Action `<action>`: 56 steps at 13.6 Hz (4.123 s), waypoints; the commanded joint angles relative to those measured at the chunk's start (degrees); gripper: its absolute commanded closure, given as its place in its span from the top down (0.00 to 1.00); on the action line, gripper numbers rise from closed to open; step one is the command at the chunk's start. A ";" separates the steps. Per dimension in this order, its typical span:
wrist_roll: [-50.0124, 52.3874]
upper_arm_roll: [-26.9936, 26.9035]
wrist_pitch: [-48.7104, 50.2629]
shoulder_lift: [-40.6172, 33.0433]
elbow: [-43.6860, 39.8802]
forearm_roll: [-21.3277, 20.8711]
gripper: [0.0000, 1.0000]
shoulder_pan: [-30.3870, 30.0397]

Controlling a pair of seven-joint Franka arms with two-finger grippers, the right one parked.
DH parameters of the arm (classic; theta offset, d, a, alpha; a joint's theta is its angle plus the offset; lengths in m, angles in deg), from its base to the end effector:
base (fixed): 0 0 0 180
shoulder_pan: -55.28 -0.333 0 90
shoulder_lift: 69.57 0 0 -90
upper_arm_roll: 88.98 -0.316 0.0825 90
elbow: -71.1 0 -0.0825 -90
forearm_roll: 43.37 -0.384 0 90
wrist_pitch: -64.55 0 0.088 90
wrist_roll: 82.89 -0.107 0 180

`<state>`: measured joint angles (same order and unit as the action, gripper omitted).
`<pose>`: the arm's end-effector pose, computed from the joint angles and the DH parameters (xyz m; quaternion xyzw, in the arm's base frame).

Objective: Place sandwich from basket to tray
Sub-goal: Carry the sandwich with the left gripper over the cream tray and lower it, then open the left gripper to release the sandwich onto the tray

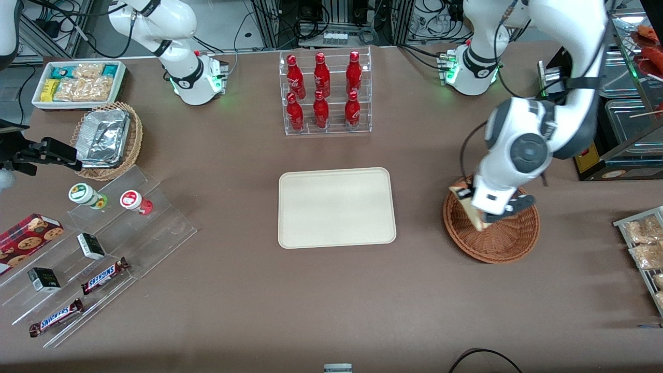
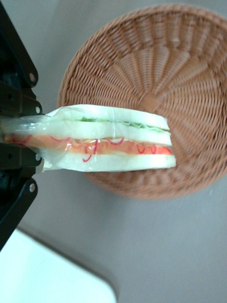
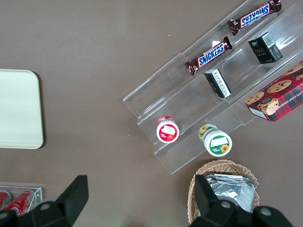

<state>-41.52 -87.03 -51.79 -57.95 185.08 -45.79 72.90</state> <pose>0.5422 -0.1896 0.3498 -0.9806 -0.1778 0.0620 0.0535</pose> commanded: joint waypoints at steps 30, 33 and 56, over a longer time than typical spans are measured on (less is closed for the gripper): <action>4.16 4.55 6.74 39.97 -46.66 -0.12 0.00 25.10; 4.51 4.55 6.48 39.97 -46.40 -0.74 0.04 25.10; 1.45 4.29 22.02 21.88 -46.31 -0.13 1.00 18.09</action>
<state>-37.51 -82.98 -32.68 -32.02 137.29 -46.05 94.46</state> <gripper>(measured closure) 0.000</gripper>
